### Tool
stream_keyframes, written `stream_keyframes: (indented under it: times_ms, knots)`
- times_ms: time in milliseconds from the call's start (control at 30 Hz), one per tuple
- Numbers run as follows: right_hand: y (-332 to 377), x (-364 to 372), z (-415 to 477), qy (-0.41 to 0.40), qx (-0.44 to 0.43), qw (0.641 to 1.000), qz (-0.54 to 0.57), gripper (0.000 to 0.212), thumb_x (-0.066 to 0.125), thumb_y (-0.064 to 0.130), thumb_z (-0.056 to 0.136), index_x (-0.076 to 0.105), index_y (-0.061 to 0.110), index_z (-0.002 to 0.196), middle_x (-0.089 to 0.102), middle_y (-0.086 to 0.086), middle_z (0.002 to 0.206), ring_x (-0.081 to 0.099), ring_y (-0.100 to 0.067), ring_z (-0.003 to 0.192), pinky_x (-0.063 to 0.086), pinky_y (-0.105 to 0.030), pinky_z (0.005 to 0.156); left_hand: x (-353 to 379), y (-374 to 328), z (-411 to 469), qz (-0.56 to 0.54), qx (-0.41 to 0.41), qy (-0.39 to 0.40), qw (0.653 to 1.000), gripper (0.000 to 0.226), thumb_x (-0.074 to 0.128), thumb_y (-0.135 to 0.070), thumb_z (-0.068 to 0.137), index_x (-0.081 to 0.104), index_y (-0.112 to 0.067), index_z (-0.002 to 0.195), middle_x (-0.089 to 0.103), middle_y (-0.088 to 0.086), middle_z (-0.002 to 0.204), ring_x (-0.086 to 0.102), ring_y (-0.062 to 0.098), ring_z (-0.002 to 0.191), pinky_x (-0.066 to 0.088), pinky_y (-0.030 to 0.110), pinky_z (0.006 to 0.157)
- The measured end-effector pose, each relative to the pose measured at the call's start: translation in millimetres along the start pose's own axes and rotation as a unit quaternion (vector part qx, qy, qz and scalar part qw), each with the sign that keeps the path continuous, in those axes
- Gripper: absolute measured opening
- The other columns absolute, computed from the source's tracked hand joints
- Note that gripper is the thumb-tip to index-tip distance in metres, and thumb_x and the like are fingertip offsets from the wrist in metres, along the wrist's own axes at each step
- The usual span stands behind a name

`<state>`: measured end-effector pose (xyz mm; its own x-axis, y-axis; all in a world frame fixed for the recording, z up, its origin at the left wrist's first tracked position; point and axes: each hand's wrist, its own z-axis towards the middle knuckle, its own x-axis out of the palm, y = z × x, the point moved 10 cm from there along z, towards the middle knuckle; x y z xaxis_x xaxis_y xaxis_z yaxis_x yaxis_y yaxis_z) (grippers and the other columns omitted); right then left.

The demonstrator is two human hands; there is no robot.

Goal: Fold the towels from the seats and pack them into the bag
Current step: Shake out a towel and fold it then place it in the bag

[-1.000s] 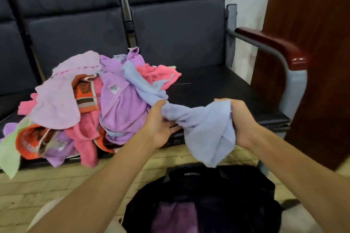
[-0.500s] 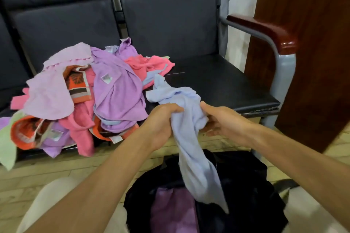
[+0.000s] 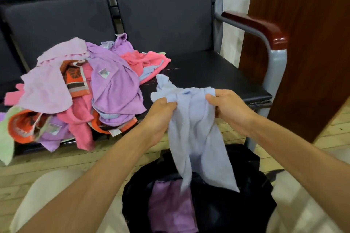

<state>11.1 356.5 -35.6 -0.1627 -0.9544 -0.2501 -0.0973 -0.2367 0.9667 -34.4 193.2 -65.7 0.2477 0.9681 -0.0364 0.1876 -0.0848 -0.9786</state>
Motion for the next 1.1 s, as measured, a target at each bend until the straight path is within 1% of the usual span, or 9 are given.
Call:
stream_keyframes:
  times_ms: [167,300,433,533,667,733,800,967,1100]
  knots:
    - [1,5,-3,0.013,-0.005,0.997,-0.075,0.029,0.038,0.03,0.103,0.061,0.018,0.117,0.065,-0.001,0.111,0.062,-0.02,0.103,0.051,-0.047,0.095,28,-4,-16,-0.072,0.015,0.1,0.992,0.031,0.049,-0.022,0.099,0.059,-0.011,0.126,0.066,0.006,0.122,0.061,0.021,0.116,0.045,0.039,0.103]
    - [-9,5,-8,0.04,0.054,0.997,0.036,0.026,0.048,0.02,0.101,0.066,0.005,0.113,0.07,-0.012,0.11,0.067,-0.025,0.101,0.055,-0.041,0.088,38,-15,-28,0.006,0.066,0.15,0.986,0.044,0.074,-0.028,0.079,0.064,-0.014,0.119,0.071,0.002,0.113,0.066,0.017,0.108,0.049,0.036,0.097]
    - [-13,1,-12,0.056,0.081,0.992,0.079,0.023,0.054,0.018,0.098,0.068,0.004,0.111,0.072,-0.011,0.108,0.069,-0.026,0.1,0.057,-0.038,0.084,22,-23,-26,0.133,0.105,0.079,0.982,0.028,0.076,-0.022,0.08,0.062,-0.023,0.105,0.071,-0.008,0.101,0.067,0.012,0.097,0.054,0.02,0.078]
    - [-20,-2,-11,0.035,0.1,0.986,0.13,0.022,0.056,0.016,0.097,0.067,0.005,0.112,0.071,-0.011,0.108,0.069,-0.024,0.096,0.057,-0.036,0.082,1,-25,-19,0.301,0.135,-0.051,0.943,0.062,0.078,-0.033,0.076,0.041,-0.013,0.122,0.045,-0.002,0.12,0.048,0.012,0.107,0.044,0.025,0.087]
    - [-22,0,-9,0.021,0.11,0.974,0.197,0.019,0.059,0.012,0.095,0.067,0.003,0.109,0.072,-0.01,0.102,0.071,-0.021,0.086,0.058,-0.032,0.073,-6,-49,-31,0.254,0.253,-0.132,0.924,0.039,0.075,-0.019,0.078,0.041,-0.02,0.096,0.046,-0.001,0.093,0.048,0.009,0.078,0.041,0.015,0.068]
    - [-21,4,-9,0.026,0.112,0.97,0.214,0.016,0.058,0.012,0.095,0.068,0.003,0.106,0.072,-0.011,0.101,0.071,-0.02,0.084,0.059,-0.031,0.071,4,-44,-32,0.222,0.229,-0.082,0.944,0.016,0.067,-0.017,0.086,0.053,-0.023,0.088,0.057,-0.002,0.078,0.056,0.01,0.069,0.046,0.019,0.065]
    - [-19,9,-8,0.045,0.112,0.966,0.228,0.019,0.057,0.012,0.096,0.067,0.001,0.109,0.072,-0.013,0.103,0.07,-0.021,0.087,0.06,-0.033,0.074,13,-39,-33,0.234,0.208,-0.047,0.948,0.008,0.062,-0.021,0.09,0.059,-0.022,0.097,0.063,-0.003,0.086,0.06,0.009,0.075,0.048,0.017,0.066]
    - [-9,10,-14,0.078,0.111,0.951,0.276,0.018,0.049,0.012,0.099,0.066,0.006,0.103,0.071,-0.011,0.097,0.067,-0.021,0.088,0.055,-0.039,0.085,22,-9,-21,0.273,0.095,0.021,0.957,0.047,0.058,-0.036,0.092,0.044,-0.016,0.132,0.054,-0.002,0.119,0.054,0.012,0.1,0.043,0.019,0.07]
    - [-3,4,-17,0.083,0.107,0.949,0.286,0.024,0.048,0.021,0.101,0.063,0.012,0.117,0.072,-0.006,0.096,0.07,-0.017,0.086,0.059,-0.033,0.067,27,10,-19,0.332,0.058,0.046,0.94,0.048,0.064,-0.046,0.086,0.047,-0.016,0.12,0.055,-0.003,0.11,0.055,0.014,0.098,0.044,0.022,0.073]
